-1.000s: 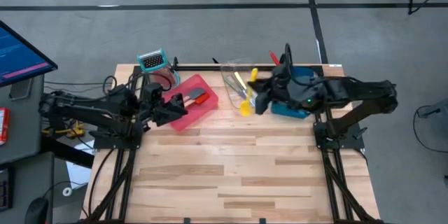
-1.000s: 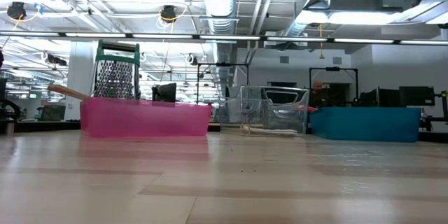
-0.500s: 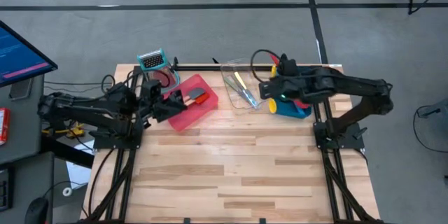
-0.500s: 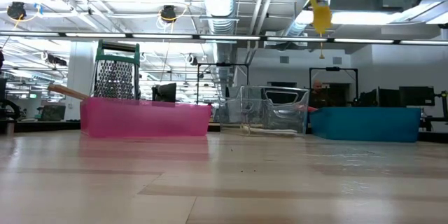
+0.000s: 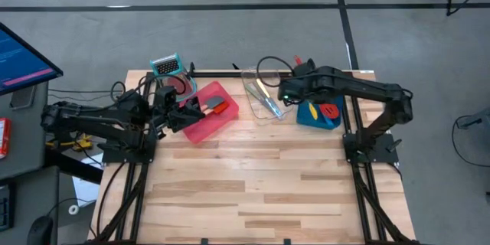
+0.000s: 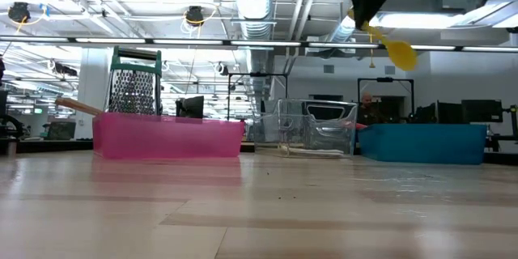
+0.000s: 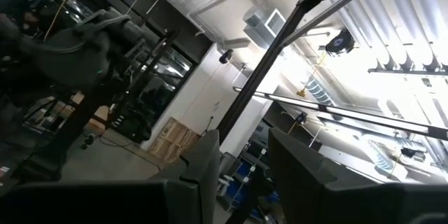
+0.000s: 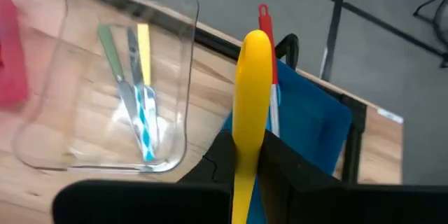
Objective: Pick & Place Kitchen Items
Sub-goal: Put the yellow spoon into the blue bin
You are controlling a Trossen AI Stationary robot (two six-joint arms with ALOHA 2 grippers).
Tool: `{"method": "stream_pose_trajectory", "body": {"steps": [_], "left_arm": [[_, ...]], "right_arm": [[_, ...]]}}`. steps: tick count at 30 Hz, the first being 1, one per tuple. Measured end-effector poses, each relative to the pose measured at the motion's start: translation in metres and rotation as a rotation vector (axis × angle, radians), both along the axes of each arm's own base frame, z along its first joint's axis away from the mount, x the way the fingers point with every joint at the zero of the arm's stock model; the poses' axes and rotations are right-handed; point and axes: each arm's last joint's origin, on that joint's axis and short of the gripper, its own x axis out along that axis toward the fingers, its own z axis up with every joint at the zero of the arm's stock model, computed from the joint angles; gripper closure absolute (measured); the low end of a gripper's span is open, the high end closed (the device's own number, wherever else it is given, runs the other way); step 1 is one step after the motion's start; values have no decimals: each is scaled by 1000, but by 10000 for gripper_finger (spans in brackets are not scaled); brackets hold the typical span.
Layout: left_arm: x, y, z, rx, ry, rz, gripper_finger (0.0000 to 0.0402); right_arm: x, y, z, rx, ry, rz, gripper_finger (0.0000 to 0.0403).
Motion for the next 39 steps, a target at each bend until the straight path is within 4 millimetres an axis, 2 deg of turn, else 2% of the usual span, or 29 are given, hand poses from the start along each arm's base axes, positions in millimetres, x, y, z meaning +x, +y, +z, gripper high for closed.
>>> {"method": "stream_pose_trajectory", "body": {"steps": [4, 8, 10, 16, 22, 27, 31, 39], "left_arm": [[0, 1, 0, -12, -3, 18, 294], [-5, 2, 4, -32, -28, 51, 294], [-7, 4, 5, -44, -33, 79, 294], [-18, 13, 12, -88, -82, 209, 294], [-23, 20, 15, -80, -105, 316, 294], [-23, 24, 15, -78, -106, 341, 294], [-23, 27, 15, -77, -108, 359, 294], [-26, 40, 16, -92, -121, 457, 294]], "right_arm": [[9, -11, -11, 6, 80, 20, 374], [15, -14, -11, -1, 78, 78, 372], [17, -10, -5, 0, 39, 149, 373], [12, 1, 51, 9, -291, 396, 371], [-7, 18, 114, -72, -701, 654, 377], [-23, 31, 152, -148, -987, 886, 375], [-31, 46, 177, -173, -1210, 1097, 376], [-39, 81, 205, -310, -1478, 1547, 371]]}}
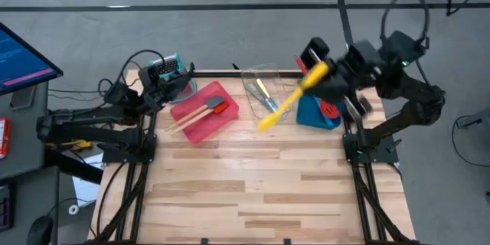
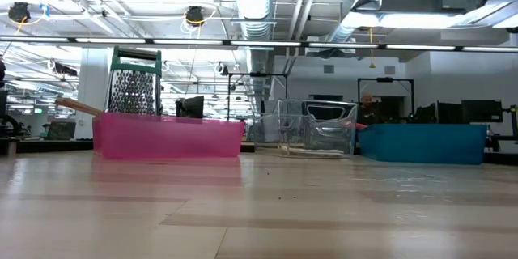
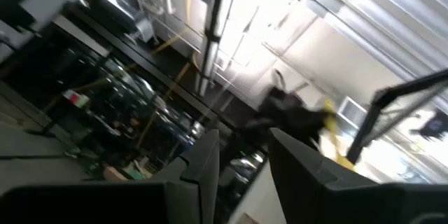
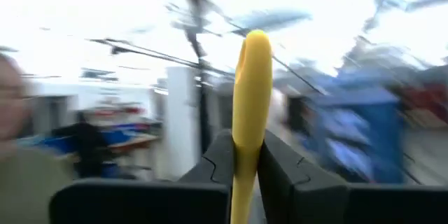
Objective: Pick & Place Kitchen Items
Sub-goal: Put the yellow spoon into the blue bin
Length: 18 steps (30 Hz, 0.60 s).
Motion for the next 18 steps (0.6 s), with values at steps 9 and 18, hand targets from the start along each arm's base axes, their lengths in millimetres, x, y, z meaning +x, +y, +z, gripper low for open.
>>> {"method": "stream_pose_trajectory", "body": {"steps": [9, 18], "left_arm": [[-4, 17, 0, -10, 0, 115, 294], [-7, 28, -1, -5, 8, 176, 294]], "right_arm": [[-3, 27, 0, -233, -134, 238, 367], [-2, 26, -8, -253, -40, 330, 370]]}}
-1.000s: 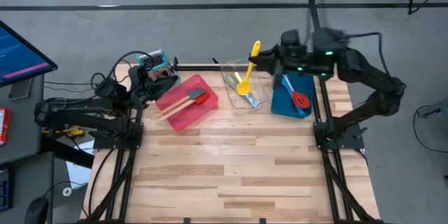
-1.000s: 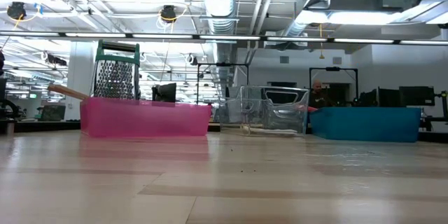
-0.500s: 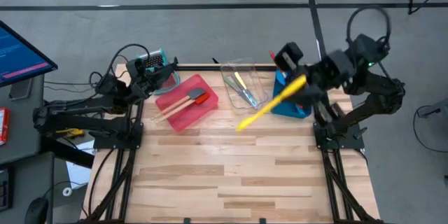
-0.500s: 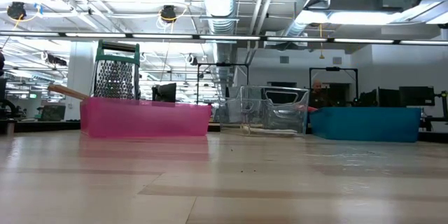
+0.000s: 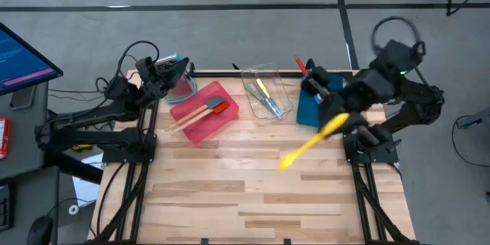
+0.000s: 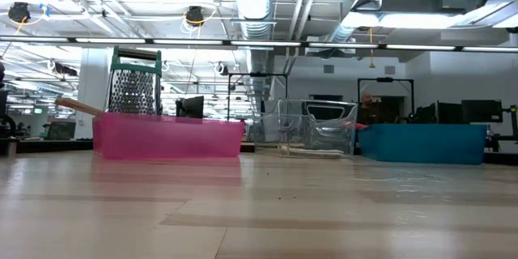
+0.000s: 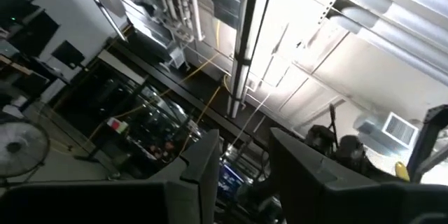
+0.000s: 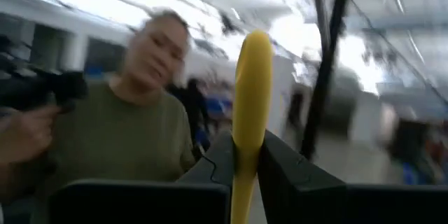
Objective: Pick & Place Kitchen Items
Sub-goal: Put the yellow spoon into the blue bin
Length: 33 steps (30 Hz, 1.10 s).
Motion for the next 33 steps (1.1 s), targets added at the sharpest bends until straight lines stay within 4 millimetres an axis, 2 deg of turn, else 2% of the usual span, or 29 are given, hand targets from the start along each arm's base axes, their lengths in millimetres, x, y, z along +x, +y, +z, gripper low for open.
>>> {"method": "stream_pose_trajectory", "body": {"steps": [2, 5, 9, 12, 19, 21, 24, 29, 33], "left_arm": [[0, 1, 0, 9, 6, -8, 294], [0, 1, 0, 14, 9, -12, 294], [0, 1, -1, 13, 12, -13, 294], [1, 1, -1, 11, 19, -13, 294], [1, 2, -6, 0, 32, -9, 294], [1, 2, -6, 1, 31, -9, 294], [1, 2, -6, 0, 32, -9, 294], [1, 2, -6, 1, 32, -9, 294], [1, 2, -6, -1, 33, -10, 294]], "right_arm": [[1, -8, -10, -6, 121, -124, 371], [6, -24, -27, 34, 341, -434, 371], [5, -55, -56, 99, 637, -980, 367], [-3, -79, -78, 146, 838, -1349, 367], [-15, -135, -127, 326, 1291, -1817, 372], [-15, -152, -145, 308, 1403, -1895, 372], [-12, -178, -171, 282, 1509, -1923, 373], [-3, -216, -226, 314, 1631, -1795, 376], [-7, -230, -267, 398, 1664, -1691, 376]]}}
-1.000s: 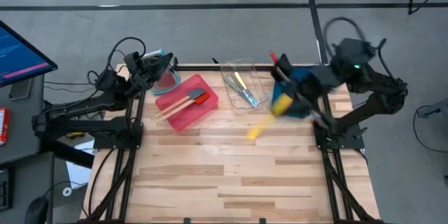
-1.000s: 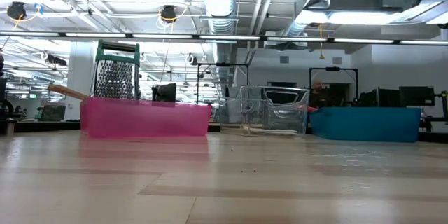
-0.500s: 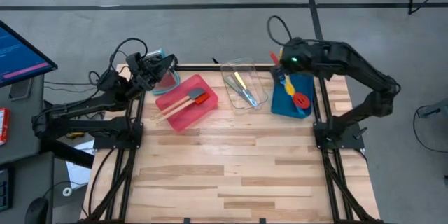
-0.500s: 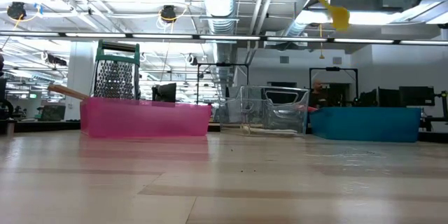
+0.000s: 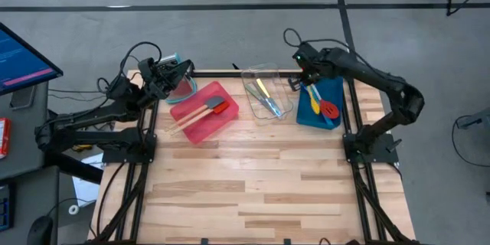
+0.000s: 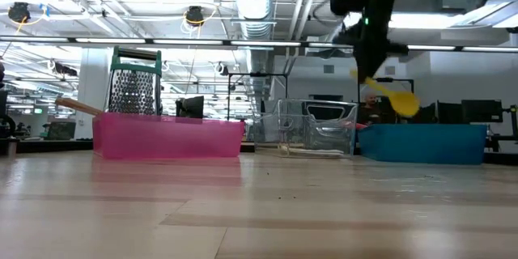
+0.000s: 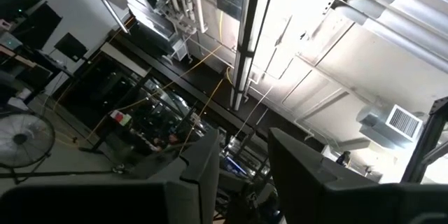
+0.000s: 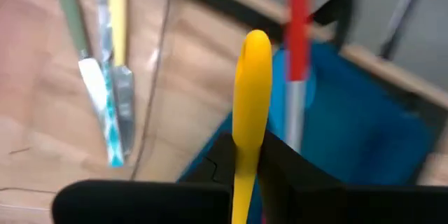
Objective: Pick & Place Kitchen Items
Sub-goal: Put the yellow spoon into the blue bin, then return to Home Position
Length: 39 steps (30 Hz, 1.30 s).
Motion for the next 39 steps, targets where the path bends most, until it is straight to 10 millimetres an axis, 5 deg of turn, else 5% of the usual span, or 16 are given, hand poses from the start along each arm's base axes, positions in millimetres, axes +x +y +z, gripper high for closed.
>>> {"method": "stream_pose_trajectory", "body": {"steps": [7, 18, 32, 39], "left_arm": [[0, 0, 0, -1, 2, 0, 294], [2, 1, -1, -4, 9, -1, 294], [4, 1, -3, -5, 17, 0, 294], [5, 1, -3, 13, 29, -33, 294]], "right_arm": [[-19, -6, -52, 90, 45, 10, 376], [-23, -7, -80, 87, 34, 2, 376], [-24, -13, -82, 62, 9, -27, 324], [-23, -14, -78, 70, -5, -10, 251]]}}
